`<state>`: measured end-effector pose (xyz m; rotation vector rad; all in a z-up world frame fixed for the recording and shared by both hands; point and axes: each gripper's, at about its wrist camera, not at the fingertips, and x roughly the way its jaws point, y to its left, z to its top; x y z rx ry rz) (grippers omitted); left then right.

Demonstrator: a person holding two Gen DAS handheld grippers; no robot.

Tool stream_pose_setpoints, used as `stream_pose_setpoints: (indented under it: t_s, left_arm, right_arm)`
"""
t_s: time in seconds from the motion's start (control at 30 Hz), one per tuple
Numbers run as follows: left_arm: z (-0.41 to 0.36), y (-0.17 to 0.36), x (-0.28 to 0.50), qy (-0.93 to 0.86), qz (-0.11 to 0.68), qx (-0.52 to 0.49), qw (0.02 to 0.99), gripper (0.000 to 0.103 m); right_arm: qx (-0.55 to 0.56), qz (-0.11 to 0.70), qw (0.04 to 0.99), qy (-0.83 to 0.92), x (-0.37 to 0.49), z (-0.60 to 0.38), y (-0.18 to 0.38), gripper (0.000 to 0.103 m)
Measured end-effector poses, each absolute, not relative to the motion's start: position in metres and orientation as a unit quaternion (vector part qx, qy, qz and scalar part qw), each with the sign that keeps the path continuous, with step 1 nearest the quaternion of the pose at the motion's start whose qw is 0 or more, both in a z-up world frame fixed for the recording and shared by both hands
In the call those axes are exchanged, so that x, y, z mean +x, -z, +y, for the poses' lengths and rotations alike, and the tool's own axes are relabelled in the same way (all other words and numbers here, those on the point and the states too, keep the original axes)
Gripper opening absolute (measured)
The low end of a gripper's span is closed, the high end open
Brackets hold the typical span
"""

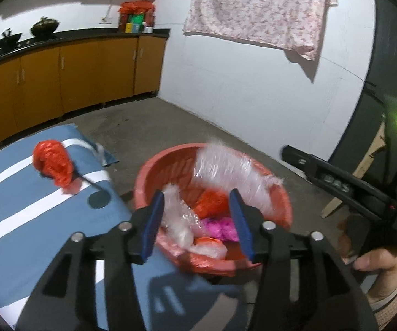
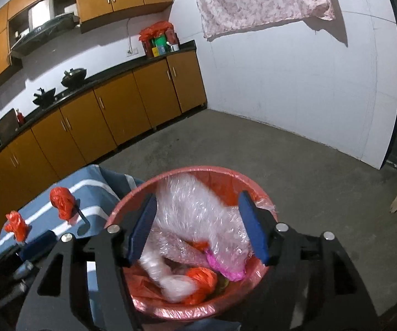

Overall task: Collect trash
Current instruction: 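Carry the bubble wrap and clear bag to the orange basket and release both, then grasp a red bag with the right tool while the left tool grasps another red bag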

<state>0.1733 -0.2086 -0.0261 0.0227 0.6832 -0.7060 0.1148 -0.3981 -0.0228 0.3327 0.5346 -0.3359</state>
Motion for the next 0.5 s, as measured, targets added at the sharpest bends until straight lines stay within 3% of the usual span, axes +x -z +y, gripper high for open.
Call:
stream_pose_setpoints:
  t_s: [0.07,0.2,0.5]
  left_arm:
    - [-0.199,0.027,0.176,0.326,0.334,0.004,0.884,0.057]
    - [-0.166,0.025,0.174,0.273,0.322,0.006,0.906,0.077]
    - [-0.076,0.020,0.172,0.143,0.309,0.030,0.940,0.092]
  right_arm:
    - [0.165,0.270,0.935,0.163,0.113,-0.396,0.027,0.065]
    - [0.159,0.277,0.934,0.160,0.111,-0.392,0.027,0.072]
    - [0.110,0.281,0.948,0.098,0.125,-0.340,0.016,0.084]
